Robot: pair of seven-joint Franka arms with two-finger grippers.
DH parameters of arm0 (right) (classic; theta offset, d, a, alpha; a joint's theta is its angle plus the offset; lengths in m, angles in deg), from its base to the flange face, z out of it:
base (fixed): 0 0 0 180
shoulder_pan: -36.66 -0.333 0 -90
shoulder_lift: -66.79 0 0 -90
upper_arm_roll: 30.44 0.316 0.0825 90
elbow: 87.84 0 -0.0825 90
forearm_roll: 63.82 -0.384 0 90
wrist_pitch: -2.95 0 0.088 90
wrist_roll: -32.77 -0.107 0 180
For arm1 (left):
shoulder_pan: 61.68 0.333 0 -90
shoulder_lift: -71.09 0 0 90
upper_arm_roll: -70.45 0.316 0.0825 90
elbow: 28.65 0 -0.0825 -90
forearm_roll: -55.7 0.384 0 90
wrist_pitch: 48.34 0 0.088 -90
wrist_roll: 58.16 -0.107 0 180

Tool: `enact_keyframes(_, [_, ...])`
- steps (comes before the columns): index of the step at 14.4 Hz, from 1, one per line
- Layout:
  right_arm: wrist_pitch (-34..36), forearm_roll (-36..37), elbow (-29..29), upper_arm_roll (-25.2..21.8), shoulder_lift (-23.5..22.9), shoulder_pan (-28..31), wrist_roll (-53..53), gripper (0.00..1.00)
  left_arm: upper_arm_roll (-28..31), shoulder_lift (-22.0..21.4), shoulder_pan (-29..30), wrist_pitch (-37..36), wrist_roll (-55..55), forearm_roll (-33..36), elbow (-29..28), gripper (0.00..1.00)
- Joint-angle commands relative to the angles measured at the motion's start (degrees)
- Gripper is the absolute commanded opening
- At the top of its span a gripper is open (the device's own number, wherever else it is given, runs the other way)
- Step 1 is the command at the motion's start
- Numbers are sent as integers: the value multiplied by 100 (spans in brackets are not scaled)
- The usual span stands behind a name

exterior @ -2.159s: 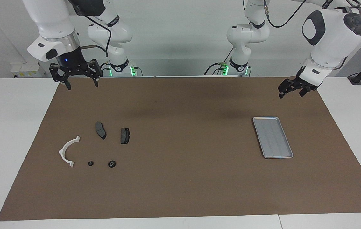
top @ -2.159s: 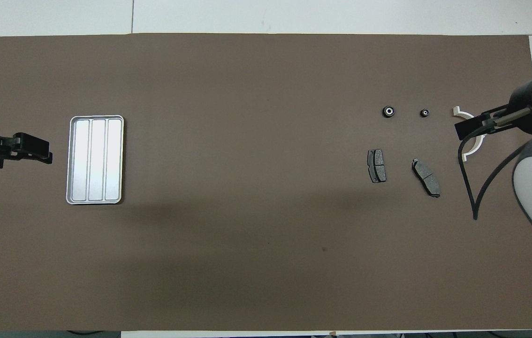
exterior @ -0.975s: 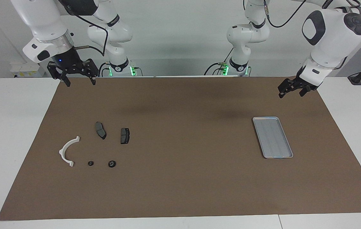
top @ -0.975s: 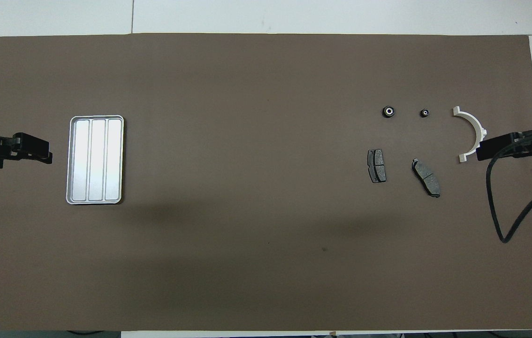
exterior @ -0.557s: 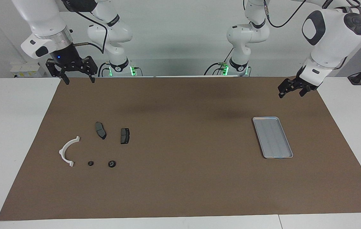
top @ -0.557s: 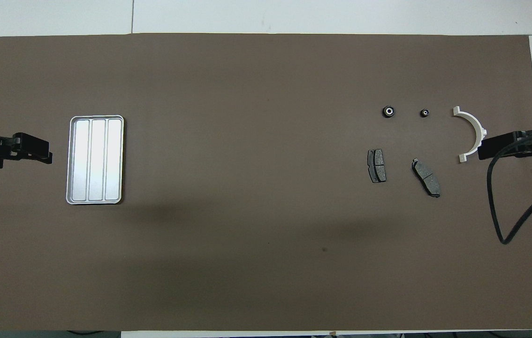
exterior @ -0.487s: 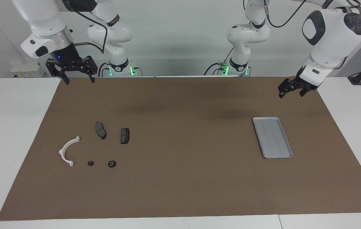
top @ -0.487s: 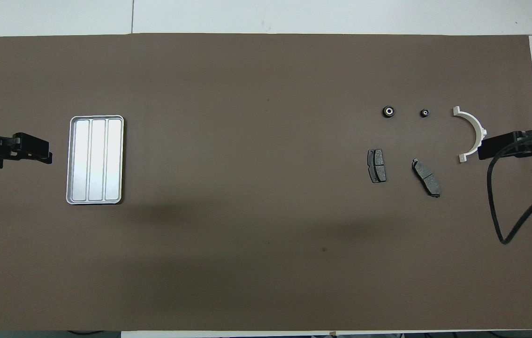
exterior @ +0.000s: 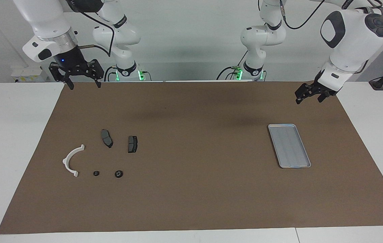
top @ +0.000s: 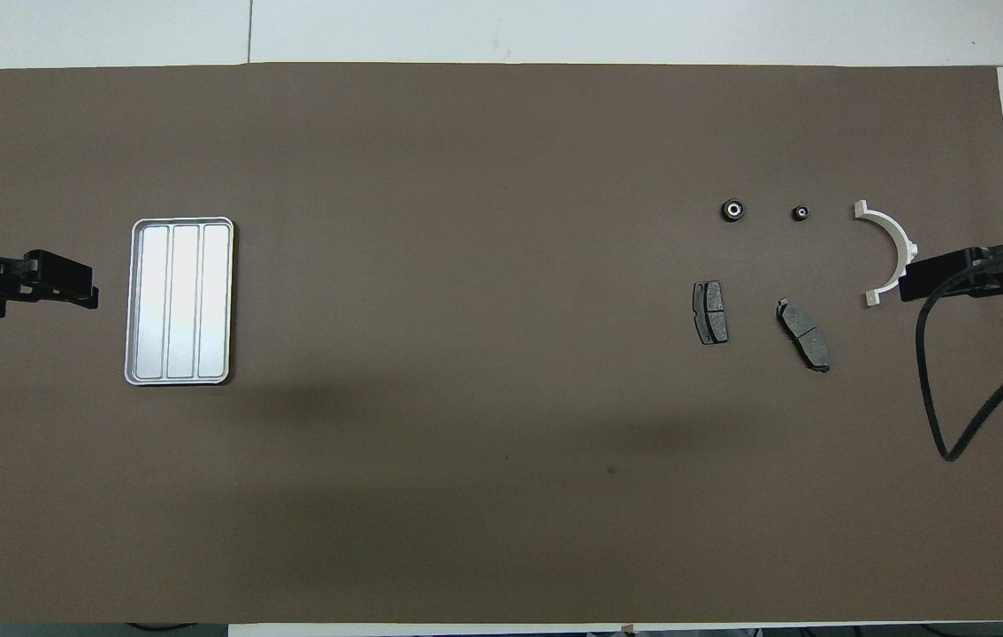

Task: Place bearing gear from tray to pile

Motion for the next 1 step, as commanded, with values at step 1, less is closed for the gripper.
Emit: enact_keyframes(1, [32, 49, 20, -49, 25, -69, -109, 100, -29, -151, 13, 102, 80, 38, -156, 100])
